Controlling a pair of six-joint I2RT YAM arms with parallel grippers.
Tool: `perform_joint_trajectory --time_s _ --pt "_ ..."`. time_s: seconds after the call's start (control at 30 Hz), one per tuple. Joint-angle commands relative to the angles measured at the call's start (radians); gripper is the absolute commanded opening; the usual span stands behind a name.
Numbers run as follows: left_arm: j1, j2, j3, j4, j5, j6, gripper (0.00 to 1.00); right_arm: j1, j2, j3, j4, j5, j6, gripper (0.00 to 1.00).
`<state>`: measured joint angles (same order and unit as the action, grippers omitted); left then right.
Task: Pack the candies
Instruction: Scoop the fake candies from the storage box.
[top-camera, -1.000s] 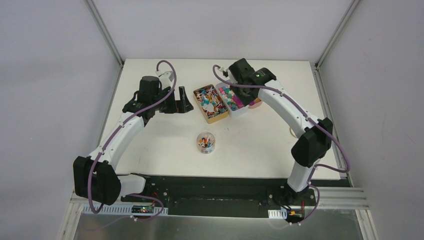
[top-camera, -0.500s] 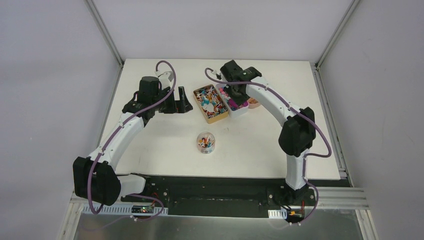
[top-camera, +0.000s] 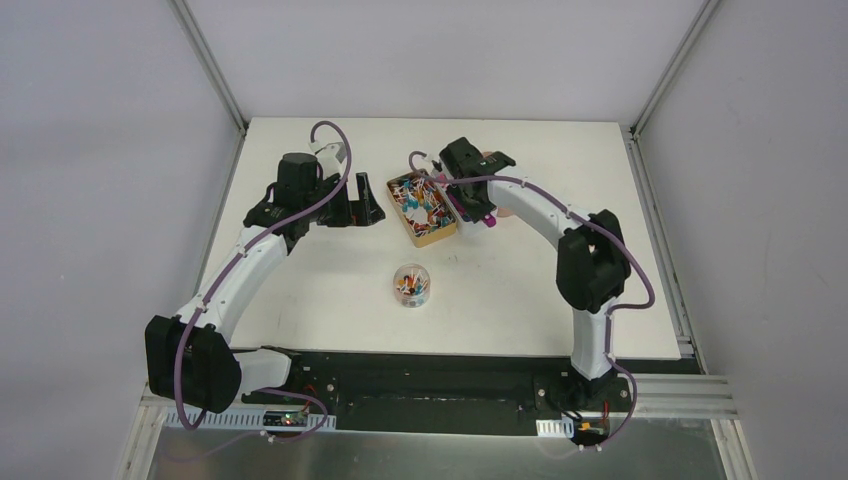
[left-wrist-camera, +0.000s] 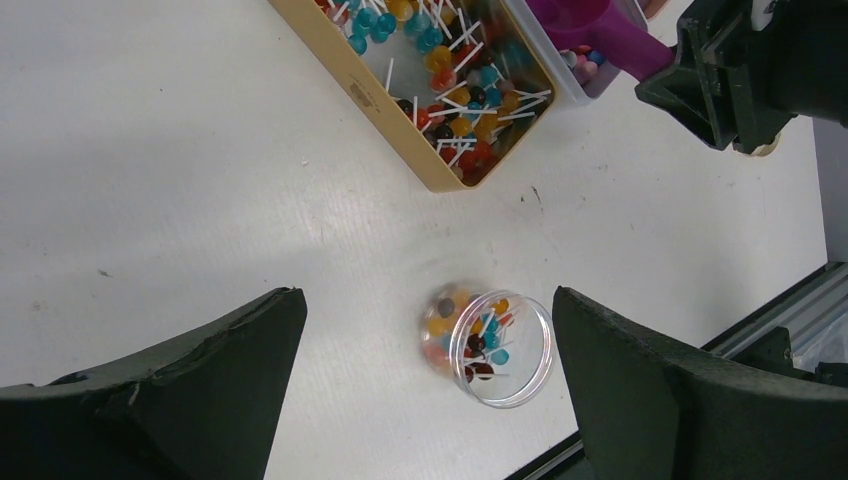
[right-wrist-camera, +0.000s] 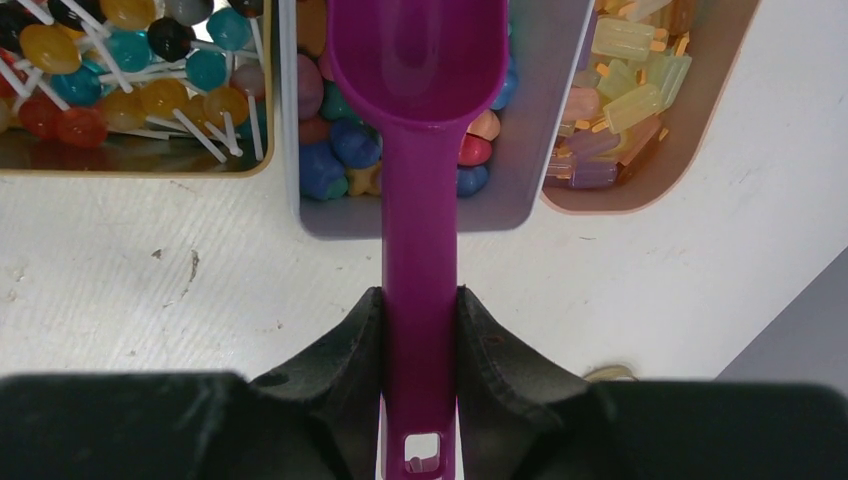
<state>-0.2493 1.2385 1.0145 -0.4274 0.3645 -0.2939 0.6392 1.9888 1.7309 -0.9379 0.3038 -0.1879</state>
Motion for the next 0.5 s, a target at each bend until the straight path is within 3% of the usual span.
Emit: perform_joint_trajectory --time_s 0.0,0.47 --pt "-0.006 -0.037 -0.002 0.017 -0.028 0.022 0.99 -0.002 -0.065 -0.055 0.094 -0.004 0.008 0.0" --pt "-0.007 -0.043 -0.004 0.017 -0.041 0.023 0.99 -0.023 -0.176 -0.227 0.296 0.007 0.019 0.0"
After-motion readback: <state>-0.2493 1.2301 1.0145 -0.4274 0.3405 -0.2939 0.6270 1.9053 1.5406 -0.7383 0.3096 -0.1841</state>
